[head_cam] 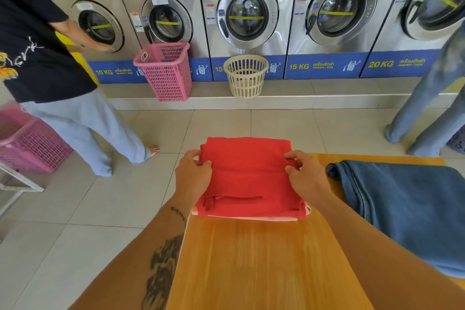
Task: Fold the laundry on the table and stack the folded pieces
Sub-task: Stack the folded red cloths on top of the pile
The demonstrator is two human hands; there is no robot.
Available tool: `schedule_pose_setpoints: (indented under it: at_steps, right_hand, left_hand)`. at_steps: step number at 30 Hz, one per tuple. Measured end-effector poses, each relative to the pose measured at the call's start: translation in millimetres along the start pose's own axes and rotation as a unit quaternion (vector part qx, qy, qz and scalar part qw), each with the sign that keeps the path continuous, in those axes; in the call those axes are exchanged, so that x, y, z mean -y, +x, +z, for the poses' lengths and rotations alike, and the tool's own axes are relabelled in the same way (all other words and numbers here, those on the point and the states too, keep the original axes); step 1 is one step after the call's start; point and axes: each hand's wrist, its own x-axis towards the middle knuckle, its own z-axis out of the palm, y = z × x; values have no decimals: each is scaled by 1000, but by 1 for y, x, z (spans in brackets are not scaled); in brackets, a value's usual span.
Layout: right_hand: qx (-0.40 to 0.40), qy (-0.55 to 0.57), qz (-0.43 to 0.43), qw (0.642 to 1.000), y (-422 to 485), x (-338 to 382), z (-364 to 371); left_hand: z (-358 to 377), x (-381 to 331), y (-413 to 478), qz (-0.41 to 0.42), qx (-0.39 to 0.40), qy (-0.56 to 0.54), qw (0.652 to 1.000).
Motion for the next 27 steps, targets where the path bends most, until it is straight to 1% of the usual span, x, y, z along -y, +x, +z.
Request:
schedule_pose_setpoints:
  at_steps: [2, 5, 8, 9, 12, 14, 16, 18, 20, 23, 26, 27]
  right_hand:
    - [10, -10, 14, 1000, 4, 1, -1]
    - [-5, -26, 15, 1000, 13, 10, -4]
    - [-21, -29, 16, 999, 25, 21, -4]
    - [-11, -14, 32, 999, 29, 22, -3]
    - [14, 77, 92, 993, 45, 22, 0]
    - [0, 102, 85, 991, 52, 23, 1]
    - [-26, 104, 62, 992, 57, 22, 1]
    - [-40, 79, 50, 995, 57, 17, 3]
    - [-42, 51, 53, 996, 54, 9, 7]
    - [-41, 25, 52, 998, 53, 4, 9]
    - [-58, 0, 31, 998, 48, 11, 1]
    - [-65, -10, 18, 998, 44, 14, -2]
  left_hand:
    - [0, 2, 1, -15, 3, 35, 999]
    - [-3, 2, 6, -34, -30, 38, 998]
    - [-4, -8, 17, -7, -41, 26, 999]
    - [-3, -12, 21, -4, -32, 15, 999]
    - [5, -23, 32, -18, 9, -11, 1000]
    - [11, -28, 37, -41, 19, 3, 999]
    - [16, -29, 46, -67, 5, 3, 998]
    - [18, -25, 51, -91, -6, -4, 996]
    - [21, -12, 54, -104, -4, 13, 994]
    - [23, 2, 48, -71, -7, 35, 997]
    - [17, -4, 37, 32, -53, 52, 997]
    - [15, -6, 30, 65, -53, 65, 994]
